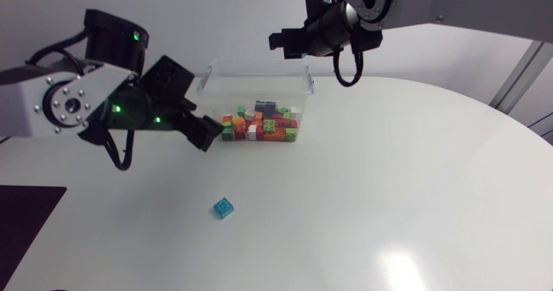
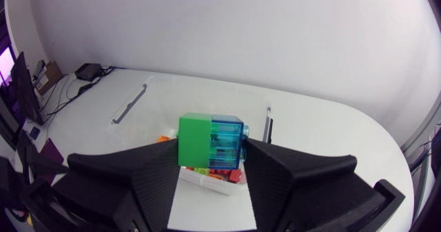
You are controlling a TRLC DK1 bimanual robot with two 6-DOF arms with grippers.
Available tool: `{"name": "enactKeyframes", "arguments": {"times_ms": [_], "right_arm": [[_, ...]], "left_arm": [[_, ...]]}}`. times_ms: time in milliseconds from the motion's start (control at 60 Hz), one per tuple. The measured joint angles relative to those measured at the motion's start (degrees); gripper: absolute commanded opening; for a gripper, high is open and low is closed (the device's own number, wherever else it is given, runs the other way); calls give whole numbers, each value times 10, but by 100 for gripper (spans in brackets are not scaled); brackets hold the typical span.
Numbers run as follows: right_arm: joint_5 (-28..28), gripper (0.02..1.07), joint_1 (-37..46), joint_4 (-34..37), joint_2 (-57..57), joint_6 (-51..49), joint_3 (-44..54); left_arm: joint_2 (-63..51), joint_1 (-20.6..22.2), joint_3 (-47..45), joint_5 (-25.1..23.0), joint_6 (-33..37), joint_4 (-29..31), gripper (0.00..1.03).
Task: Place the duplo bricks in the container
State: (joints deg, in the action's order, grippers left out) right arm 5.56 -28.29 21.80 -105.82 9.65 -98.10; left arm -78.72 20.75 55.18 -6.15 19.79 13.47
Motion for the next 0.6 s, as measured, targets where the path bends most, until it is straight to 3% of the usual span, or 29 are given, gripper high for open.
{"name": "enactKeyframes", "arguments": {"times_ms": [233,483,500,533,550,600], "right_arm": [[13,41,-17,-56,-50,-14,-21],[21,42,-28,-55,-143,-25,-120],[22,44,-28,-55,-148,-24,-125],[22,62,-28,-52,-159,-24,-138],[23,78,-28,-47,-168,-24,-150],[24,101,-28,-30,-185,-25,-172]], "left_arm": [[9,37,-95,1,13,4,99],[3,44,-143,5,28,1,99],[0,44,-144,5,28,0,99],[-10,45,-147,7,30,-2,99],[-19,47,-148,10,31,-3,99],[-37,52,-148,21,32,-7,99]]}}
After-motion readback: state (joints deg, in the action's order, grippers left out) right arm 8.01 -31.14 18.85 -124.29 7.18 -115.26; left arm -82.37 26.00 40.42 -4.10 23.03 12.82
